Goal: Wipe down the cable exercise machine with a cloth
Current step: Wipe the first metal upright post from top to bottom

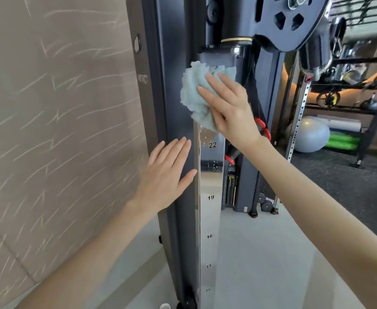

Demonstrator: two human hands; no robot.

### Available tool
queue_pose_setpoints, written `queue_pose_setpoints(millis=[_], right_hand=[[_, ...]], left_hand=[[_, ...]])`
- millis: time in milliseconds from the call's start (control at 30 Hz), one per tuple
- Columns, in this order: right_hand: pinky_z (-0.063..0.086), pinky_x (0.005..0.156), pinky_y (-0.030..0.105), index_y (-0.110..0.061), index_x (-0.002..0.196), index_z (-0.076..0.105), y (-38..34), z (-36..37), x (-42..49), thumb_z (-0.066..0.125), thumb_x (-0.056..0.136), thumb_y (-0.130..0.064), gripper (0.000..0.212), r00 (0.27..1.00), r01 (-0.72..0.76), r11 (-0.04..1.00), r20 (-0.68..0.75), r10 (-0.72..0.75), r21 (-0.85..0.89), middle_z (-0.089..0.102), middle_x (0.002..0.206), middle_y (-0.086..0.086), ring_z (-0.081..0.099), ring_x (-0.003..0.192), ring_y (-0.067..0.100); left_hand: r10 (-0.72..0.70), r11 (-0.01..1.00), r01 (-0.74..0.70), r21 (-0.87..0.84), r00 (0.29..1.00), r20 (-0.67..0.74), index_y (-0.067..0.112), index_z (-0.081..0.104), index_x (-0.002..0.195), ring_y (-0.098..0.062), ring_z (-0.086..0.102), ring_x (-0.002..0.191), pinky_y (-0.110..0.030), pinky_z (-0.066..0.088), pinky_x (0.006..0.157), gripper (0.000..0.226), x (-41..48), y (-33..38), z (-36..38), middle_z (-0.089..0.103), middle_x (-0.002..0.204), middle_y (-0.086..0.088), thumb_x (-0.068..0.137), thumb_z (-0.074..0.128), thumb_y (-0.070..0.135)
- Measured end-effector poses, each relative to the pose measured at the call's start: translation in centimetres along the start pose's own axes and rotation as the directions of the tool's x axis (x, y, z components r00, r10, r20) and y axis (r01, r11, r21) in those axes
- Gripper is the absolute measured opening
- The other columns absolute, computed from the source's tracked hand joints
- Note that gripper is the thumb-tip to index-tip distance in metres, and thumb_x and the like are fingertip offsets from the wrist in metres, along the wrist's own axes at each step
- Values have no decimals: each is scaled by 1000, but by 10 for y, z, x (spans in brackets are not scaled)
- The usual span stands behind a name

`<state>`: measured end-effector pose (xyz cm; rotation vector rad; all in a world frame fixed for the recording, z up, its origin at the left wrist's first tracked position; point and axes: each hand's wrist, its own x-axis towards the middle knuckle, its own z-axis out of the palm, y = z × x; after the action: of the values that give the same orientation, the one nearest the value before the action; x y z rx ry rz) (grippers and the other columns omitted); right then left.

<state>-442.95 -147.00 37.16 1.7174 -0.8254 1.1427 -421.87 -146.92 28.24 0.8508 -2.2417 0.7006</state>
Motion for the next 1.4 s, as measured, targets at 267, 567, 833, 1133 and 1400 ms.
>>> queue_pose_setpoints(millis=[267,567,833,1133,1400], right_hand=[[20,114,56,-1,134,47,-32,9,-99,49,92,11,44,966,-200,970,194,172,136,40,143,20,20,141,31],[29,109,62,2,131,54,-6,-3,-37,44,102,-8,32,979,-110,988,184,90,104,44,139,28,29,134,47],[11,116,58,2,139,42,-25,8,-79,44,99,0,40,955,-206,970,240,172,127,33,147,26,11,142,39],[22,111,64,-1,140,39,-26,7,-89,51,94,6,48,956,-182,976,255,147,119,33,147,26,15,142,40],[18,113,63,6,138,42,-11,6,-26,45,102,-15,42,976,-173,976,153,153,130,34,146,31,17,139,48]], left_hand=[[47,998,-42,-43,992,113,4,42,143,-24,40,137,-43,26,116,64,-11,8,29,45,147,-10,98,31,49],[109,994,-108,-16,984,142,2,32,147,-25,34,141,-41,23,115,69,-16,5,39,36,153,-12,97,31,50],[143,990,-139,-39,982,125,1,38,144,-25,36,139,-44,33,112,68,-26,6,42,40,150,-12,97,36,50],[171,984,-164,-63,975,139,0,40,143,-27,39,137,-47,38,108,67,-31,8,45,42,149,-13,98,36,49],[139,990,-134,-47,980,140,2,35,146,-24,39,137,-41,33,112,68,-37,15,44,40,150,-11,96,35,49]])
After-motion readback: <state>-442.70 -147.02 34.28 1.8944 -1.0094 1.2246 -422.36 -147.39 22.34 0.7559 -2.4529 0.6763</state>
